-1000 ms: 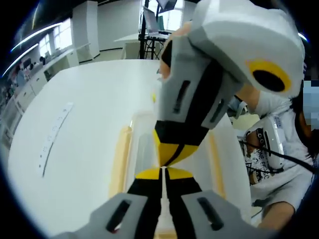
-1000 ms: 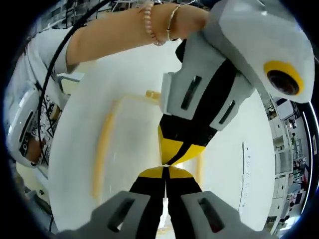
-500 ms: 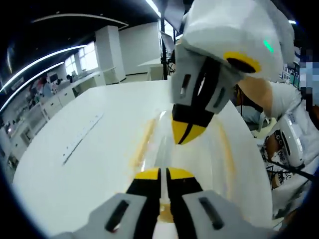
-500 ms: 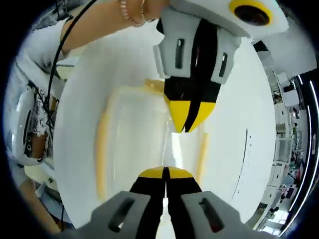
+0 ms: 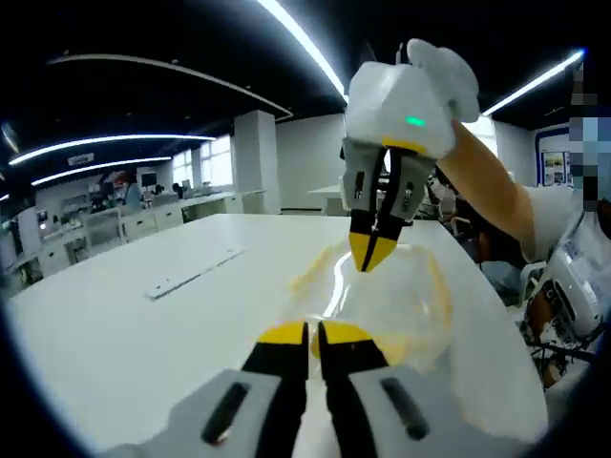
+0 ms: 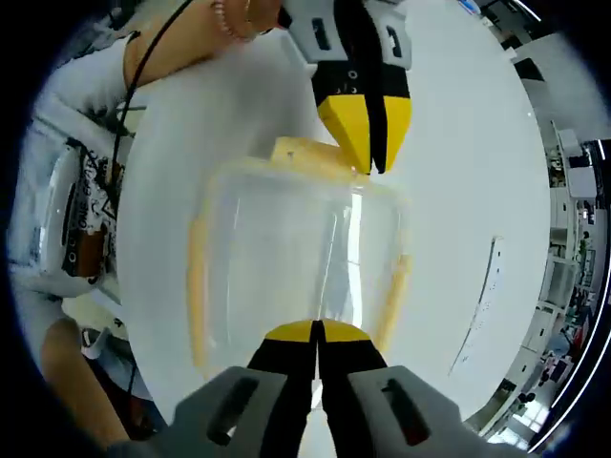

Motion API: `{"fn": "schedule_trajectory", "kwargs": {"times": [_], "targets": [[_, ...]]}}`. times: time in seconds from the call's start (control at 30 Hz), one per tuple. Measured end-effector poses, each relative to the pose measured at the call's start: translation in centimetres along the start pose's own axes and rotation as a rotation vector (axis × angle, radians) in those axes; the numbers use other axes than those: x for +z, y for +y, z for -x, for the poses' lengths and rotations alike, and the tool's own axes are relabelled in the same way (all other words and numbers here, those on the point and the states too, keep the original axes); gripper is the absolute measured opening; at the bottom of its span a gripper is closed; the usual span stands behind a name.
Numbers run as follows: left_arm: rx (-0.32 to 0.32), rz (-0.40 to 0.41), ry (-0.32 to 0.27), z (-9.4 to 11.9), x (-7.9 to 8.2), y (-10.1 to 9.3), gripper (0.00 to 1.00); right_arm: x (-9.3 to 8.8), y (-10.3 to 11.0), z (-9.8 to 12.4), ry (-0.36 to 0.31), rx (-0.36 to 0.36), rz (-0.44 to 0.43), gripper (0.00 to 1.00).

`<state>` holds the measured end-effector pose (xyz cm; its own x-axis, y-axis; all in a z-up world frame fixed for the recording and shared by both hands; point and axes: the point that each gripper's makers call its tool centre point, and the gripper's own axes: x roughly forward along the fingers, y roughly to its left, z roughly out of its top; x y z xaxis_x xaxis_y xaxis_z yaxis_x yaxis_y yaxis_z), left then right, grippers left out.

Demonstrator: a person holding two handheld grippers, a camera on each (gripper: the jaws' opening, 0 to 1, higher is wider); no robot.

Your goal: Snap each plastic latch of the storage box into its locked position after aligning the lid with the box until every specified latch is closed and the lid sits flush.

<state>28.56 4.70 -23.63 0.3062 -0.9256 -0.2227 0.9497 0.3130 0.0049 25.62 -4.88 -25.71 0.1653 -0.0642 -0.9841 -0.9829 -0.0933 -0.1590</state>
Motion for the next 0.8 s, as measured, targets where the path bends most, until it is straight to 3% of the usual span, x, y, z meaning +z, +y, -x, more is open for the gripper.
{"fn": "schedule_trajectory", "kwargs": {"times": [0.07,0.2,0.33,0.5,0.67,0.8], "targets": [[-0.049,0.042,-0.026,0.2,-0.3,-0.5,0.03,-0.1,0.1,0.0,0.037,0.0,0.061,0.0],[-0.065,0.062,-0.042,0.0,-0.5,-0.6,0.02,-0.1,0.1,-0.1,0.07,-0.002,0.039,0.0],[-0.109,0.042,-0.005,0.0,-1.3,-1.7,0.01,-0.3,0.2,-0.2,0.084,-0.02,0.036,0.0],[-0.127,0.054,0.0,-0.4,-1.8,-1.9,0.0,-0.4,0.1,-0.2,0.059,-0.039,0.017,0.0],[-0.143,0.062,0.057,-1.0,-3.1,-2.1,0.0,-0.3,-0.1,-0.2,0.019,-0.059,-0.012,0.0],[-0.149,0.067,0.043,-0.7,-2.9,-1.9,0.0,-0.1,-0.2,-0.2,-0.004,-0.065,-0.04,0.0]]}}
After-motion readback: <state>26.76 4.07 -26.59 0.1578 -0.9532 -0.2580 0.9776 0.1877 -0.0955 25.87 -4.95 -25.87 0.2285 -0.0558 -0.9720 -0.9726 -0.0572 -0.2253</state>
